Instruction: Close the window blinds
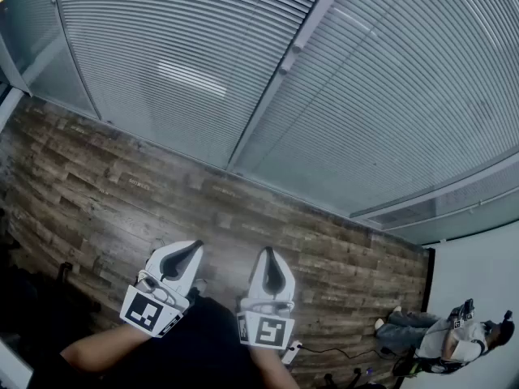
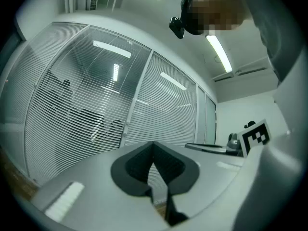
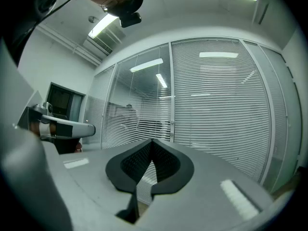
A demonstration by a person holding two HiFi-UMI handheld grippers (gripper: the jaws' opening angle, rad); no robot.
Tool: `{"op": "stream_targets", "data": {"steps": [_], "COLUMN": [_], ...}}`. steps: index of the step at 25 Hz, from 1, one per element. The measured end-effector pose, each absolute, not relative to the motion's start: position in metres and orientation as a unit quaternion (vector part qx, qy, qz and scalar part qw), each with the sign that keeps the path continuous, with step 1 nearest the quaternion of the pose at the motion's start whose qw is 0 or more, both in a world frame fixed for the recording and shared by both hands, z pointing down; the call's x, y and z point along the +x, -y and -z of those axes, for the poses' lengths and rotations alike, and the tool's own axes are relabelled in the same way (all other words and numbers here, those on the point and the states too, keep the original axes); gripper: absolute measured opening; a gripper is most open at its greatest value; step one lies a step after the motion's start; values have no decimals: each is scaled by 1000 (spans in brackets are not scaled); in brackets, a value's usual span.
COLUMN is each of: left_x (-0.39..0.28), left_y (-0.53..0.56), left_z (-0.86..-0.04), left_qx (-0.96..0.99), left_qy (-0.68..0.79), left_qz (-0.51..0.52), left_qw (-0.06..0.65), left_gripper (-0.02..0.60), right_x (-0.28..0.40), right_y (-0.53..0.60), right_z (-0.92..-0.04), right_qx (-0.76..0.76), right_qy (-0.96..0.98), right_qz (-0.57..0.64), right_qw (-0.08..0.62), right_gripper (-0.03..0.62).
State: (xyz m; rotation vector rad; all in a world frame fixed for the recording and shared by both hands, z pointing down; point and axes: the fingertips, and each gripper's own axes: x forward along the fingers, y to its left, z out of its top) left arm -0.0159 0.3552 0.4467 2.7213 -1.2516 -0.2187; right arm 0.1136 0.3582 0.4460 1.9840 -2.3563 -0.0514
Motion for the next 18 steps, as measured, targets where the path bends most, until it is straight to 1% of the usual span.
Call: {"op": "stream_targets", "data": {"steps": [5,10,18], "left_x": [-16,-16,-17], "left_y": [-361,-363,-335], "left_z": [-450,-461,-468], "left_qx": [898,898,902], "left_qy": [426,427,416], "left_qz": [75,56,53], "left_qw": [77,87,99], "left_gripper": [0,0,0], "right_x": [116,118,110], "right_y": [-363,-356,-333], "right_z": [-448,-466,-474], "right_qx": [634,627,626], "right_qy": [774,778,779], "right_qz": [4,-30,-39], "right_qw": [15,15,19], "right_gripper": [0,2,2]}}
